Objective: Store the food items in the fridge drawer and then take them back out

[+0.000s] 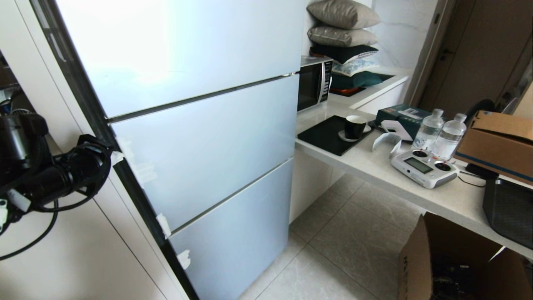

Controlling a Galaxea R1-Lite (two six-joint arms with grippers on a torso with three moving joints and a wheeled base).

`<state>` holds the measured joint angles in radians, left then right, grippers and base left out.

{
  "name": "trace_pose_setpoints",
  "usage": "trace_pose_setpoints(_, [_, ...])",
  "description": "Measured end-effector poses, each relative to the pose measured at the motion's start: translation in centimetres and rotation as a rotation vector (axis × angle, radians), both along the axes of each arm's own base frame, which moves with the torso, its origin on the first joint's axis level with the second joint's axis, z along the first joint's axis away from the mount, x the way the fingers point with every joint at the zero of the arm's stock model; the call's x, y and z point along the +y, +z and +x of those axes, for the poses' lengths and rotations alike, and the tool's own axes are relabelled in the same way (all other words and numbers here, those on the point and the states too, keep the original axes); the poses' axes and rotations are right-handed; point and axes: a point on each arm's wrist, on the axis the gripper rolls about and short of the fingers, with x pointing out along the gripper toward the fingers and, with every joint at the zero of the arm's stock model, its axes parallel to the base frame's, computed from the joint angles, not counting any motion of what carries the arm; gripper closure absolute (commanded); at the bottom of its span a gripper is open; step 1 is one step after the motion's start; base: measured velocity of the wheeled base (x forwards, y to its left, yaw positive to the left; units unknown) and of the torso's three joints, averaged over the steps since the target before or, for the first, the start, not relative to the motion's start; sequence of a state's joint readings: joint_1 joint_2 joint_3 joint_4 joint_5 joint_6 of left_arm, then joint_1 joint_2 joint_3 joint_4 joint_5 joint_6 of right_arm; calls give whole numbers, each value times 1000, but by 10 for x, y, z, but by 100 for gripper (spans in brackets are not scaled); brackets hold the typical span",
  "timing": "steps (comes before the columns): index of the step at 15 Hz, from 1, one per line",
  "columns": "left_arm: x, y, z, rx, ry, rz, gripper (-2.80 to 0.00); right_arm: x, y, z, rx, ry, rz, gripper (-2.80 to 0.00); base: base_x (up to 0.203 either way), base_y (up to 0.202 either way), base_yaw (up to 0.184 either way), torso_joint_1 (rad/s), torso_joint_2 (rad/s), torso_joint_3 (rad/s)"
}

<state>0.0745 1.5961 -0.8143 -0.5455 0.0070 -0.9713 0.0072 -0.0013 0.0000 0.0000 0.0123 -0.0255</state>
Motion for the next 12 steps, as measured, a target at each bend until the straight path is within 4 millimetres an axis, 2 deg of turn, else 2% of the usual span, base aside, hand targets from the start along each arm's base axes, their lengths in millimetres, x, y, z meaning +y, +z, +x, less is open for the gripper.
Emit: trace_pose_setpoints(12, [-19, -9, -3, 35, -73, -3, 0, 0, 0, 0, 0, 0, 0, 0, 0, 0, 0, 0, 0, 0])
